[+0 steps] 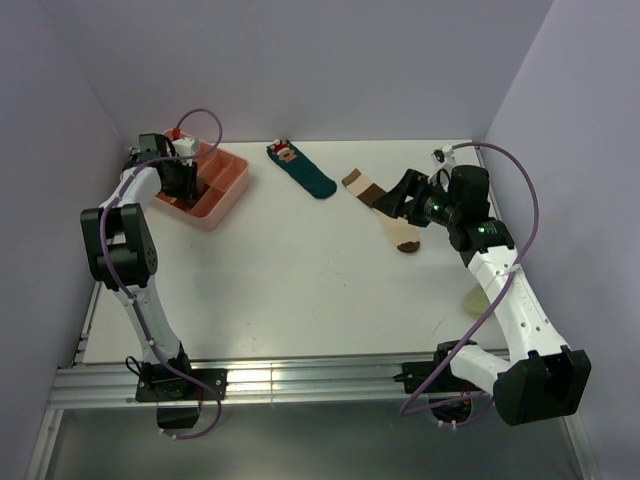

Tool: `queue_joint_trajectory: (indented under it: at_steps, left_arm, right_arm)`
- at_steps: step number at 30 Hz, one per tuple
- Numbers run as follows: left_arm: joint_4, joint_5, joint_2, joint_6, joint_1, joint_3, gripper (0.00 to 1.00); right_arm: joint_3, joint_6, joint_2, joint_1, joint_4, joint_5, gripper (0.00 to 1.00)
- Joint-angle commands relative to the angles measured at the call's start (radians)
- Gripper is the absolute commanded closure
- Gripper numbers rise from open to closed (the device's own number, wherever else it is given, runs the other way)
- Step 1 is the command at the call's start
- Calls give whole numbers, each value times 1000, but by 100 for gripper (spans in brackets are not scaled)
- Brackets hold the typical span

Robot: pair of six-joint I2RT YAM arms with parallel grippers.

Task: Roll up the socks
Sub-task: Place the sock in the storage box.

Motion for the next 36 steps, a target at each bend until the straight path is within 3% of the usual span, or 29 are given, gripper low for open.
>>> queue_joint_trajectory:
  at_steps: [1, 9, 19, 24, 36]
  left_arm:
    - [-21, 9, 42, 31, 2, 35, 86]
    - [-45, 7, 55, 33, 0, 49, 67]
    - [-143, -36, 21, 54, -3, 47, 65]
    - [-147, -36, 13, 48, -6, 61, 52]
    - [-171, -30, -8, 40, -9, 95, 41]
  right_arm:
    - [-11, -7, -7, -11, 36, -21, 21]
    - [-23, 0, 7, -16, 51, -44, 22]
    - [3, -10, 27, -19, 36, -54, 22]
    - [0, -4, 38, -20, 47, -71, 22]
    - [-21, 0, 22, -22, 60, -82, 22]
